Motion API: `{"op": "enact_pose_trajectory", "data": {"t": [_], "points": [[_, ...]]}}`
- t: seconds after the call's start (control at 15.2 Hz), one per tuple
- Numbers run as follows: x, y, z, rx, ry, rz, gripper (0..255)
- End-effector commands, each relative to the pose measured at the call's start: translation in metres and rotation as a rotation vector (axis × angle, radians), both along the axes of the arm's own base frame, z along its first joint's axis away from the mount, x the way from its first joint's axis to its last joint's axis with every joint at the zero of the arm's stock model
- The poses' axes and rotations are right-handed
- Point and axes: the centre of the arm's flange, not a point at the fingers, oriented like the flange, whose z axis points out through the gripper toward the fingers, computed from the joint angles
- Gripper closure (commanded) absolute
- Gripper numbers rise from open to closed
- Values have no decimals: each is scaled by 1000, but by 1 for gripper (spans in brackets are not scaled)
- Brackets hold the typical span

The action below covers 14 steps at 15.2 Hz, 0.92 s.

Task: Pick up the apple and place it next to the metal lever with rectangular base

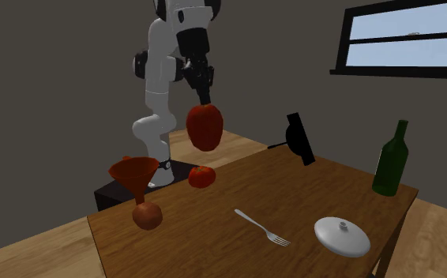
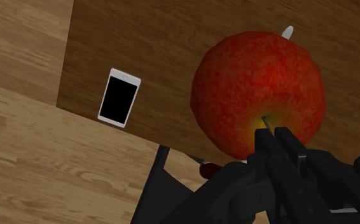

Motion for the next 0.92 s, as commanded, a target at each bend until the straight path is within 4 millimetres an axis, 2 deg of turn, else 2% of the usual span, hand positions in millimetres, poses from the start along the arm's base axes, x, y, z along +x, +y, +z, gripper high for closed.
{"op": "enact_pose_trajectory", "data": {"t": [0.0, 0.26, 0.86], "points": [[-1, 1, 11, 0, 0, 1, 255], [-1, 1, 30, 0, 0, 1, 255], [21, 117, 30, 0, 0, 1, 255]]}}
